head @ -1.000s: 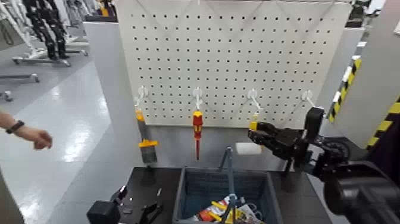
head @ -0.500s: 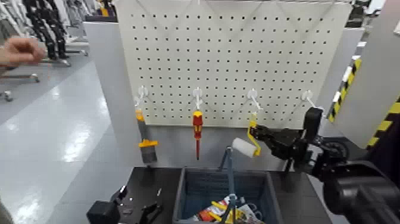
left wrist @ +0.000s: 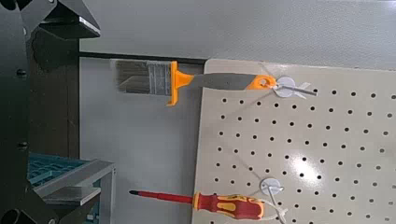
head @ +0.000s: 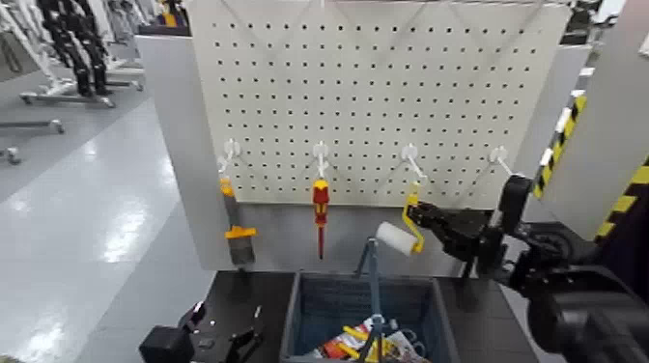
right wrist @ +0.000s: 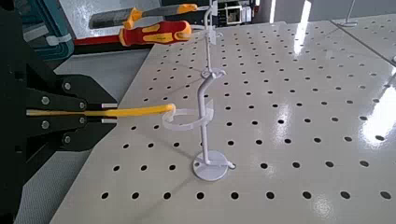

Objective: Put the yellow roller into the crate.

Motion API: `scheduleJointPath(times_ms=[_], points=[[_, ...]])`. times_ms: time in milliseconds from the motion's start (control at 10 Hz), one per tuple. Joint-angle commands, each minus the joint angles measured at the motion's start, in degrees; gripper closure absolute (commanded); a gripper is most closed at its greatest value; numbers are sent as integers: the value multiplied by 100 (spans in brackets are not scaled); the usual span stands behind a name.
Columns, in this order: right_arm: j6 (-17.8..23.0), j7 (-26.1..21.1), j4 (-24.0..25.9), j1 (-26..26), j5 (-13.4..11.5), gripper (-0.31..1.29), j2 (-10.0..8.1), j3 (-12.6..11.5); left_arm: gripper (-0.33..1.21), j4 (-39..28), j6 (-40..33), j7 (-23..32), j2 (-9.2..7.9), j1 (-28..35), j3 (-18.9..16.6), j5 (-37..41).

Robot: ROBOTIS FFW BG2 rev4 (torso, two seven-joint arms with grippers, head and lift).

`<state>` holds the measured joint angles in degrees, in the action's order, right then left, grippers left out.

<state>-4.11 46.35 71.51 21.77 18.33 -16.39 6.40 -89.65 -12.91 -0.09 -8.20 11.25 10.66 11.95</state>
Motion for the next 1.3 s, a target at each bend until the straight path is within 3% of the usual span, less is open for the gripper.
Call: scheduleJointPath(times_ms=[100,800,1300], points=[[-160,41,496,-349,-57,126,92,-253,12,0,-1,0,2,9,-2,0],[-521,50,1963,-1307,-101,126,277,-921,12,44,7,0,-7,-27,24,0],[-740,50,2728,-1720,-13,126,365,-1202,12,44,7,0,-15,-27,24,9]])
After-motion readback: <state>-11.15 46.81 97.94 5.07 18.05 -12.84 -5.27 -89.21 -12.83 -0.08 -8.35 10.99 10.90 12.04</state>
